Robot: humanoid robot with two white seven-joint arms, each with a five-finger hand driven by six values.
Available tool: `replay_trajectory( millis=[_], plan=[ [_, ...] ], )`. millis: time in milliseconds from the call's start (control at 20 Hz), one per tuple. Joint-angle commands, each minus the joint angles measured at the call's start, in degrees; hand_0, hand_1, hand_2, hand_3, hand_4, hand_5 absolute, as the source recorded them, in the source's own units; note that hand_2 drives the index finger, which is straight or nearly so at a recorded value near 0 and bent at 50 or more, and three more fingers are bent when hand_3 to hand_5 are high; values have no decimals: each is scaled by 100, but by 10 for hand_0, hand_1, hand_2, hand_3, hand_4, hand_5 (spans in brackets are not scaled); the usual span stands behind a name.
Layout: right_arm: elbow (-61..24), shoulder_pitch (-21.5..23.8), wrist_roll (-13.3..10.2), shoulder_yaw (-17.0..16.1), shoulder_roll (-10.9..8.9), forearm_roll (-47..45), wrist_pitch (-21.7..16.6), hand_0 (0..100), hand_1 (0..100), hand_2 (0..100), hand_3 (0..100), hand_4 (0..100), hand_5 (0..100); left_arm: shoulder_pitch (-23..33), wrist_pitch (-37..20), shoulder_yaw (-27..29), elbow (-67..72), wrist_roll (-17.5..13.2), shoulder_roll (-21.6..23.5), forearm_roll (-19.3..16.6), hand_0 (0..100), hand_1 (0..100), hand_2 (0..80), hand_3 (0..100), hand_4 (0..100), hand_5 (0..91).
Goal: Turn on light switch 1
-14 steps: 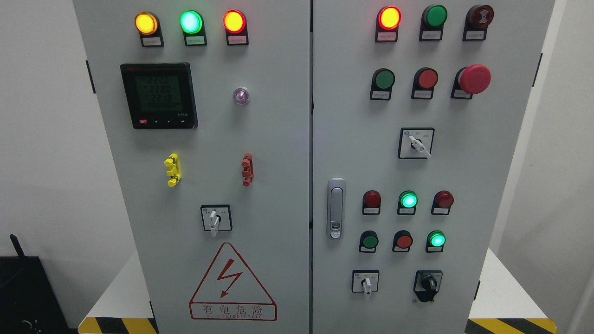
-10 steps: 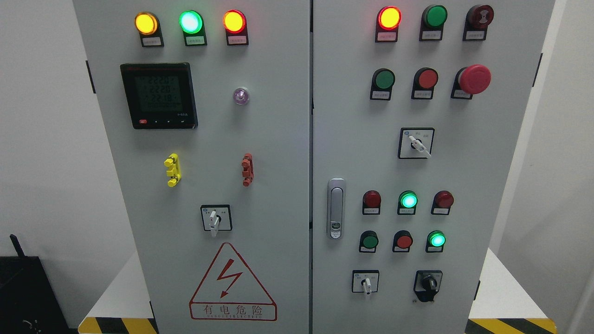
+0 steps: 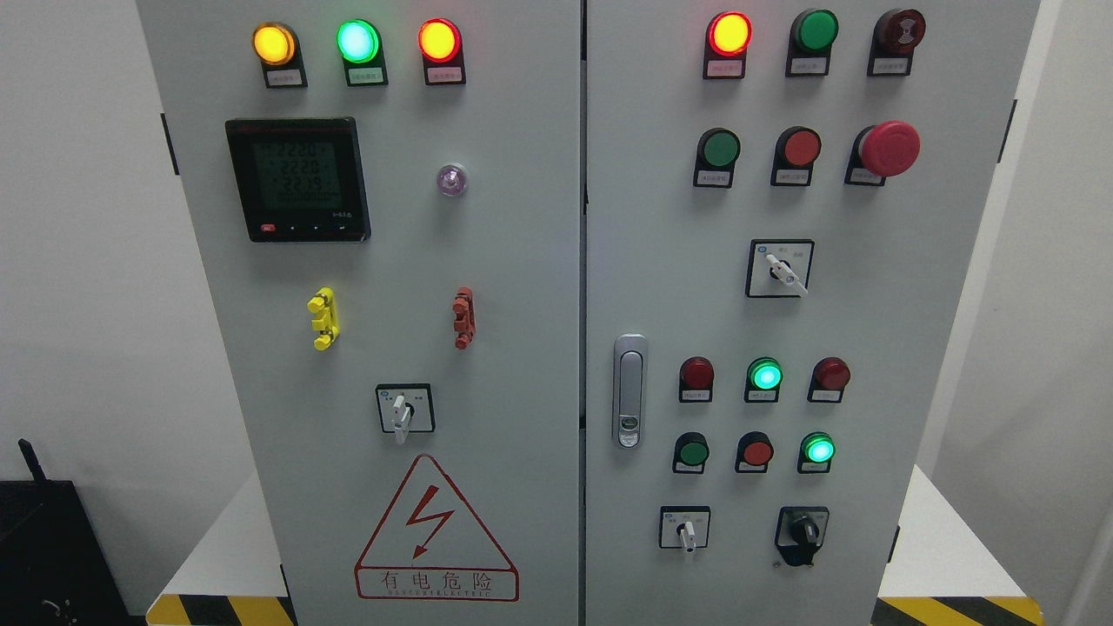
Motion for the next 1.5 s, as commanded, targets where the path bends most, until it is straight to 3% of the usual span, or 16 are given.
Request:
replay_trajectory(
  millis=[0, 401, 902, 1002, 1103, 1203, 1453],
  plan=[
    [0, 1, 0, 0, 0, 0, -1, 308, 0, 0, 0, 0, 0, 471, 4, 18, -1658, 10, 178, 62, 113, 0, 0, 0, 0, 0],
    [0, 1, 0, 0, 0, 0, -1, 307, 0, 0, 0, 0, 0, 1403, -40, 764, -5330, -200, 389, -114, 123, 0, 0, 0, 0, 0],
    [0, 1, 0, 0, 0, 0, -1, 307, 0, 0, 0, 0, 0, 1360, -93, 1336, -7785, -386, 626, 8, 177, 28, 0, 0, 16, 0],
    [0, 1, 0, 0, 0, 0, -1, 307, 0, 0, 0, 0, 0, 1369, -119, 1345, -8207, -394, 714, 288, 187, 63, 0, 35, 126, 0],
    [0, 1, 0, 0, 0, 0, -1, 307, 0, 0, 0, 0, 0, 1360, -137, 1389, -8603, -403, 732, 596, 222, 142, 0, 208, 273, 0],
    [0, 1, 0, 0, 0, 0, -1, 307, 0, 0, 0, 0, 0, 1342, -137, 1441, -8937, -517, 723, 677, 264, 189, 12, 254, 322, 0],
    [0, 1, 0, 0, 0, 0, -1, 307, 0, 0, 0, 0, 0, 1088, -93, 1521, -9640, -561, 715, 931, 365, 367, 150, 384, 522, 283]
  ],
)
